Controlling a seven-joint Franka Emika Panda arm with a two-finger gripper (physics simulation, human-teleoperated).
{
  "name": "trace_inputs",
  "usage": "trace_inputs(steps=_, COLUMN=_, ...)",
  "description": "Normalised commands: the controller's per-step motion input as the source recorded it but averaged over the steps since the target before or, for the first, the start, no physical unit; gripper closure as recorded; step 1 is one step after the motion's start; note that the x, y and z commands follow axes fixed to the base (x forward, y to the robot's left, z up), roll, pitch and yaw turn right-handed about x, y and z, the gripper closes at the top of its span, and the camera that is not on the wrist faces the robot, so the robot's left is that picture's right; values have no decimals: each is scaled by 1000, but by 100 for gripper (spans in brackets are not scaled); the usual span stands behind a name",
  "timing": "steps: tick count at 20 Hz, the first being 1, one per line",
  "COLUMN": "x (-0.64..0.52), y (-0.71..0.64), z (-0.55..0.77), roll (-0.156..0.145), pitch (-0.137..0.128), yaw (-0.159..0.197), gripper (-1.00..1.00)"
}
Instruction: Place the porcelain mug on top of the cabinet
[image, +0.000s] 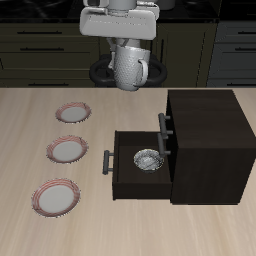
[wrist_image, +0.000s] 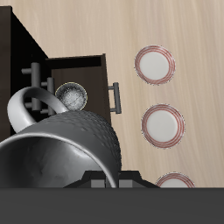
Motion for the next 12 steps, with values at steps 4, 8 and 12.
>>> trace_inputs(steps=4, x=215, y=358, z=268, roll=11, pitch=-10, yaw=-34, gripper=100)
trace_inputs(steps=8, x=66, y=488, z=161, roll=28, pitch=-6, yaw=-21, gripper=100)
trace_inputs(steps=12, x=-20, y=455, z=1, roll=36, pitch=7, yaw=0, gripper=100)
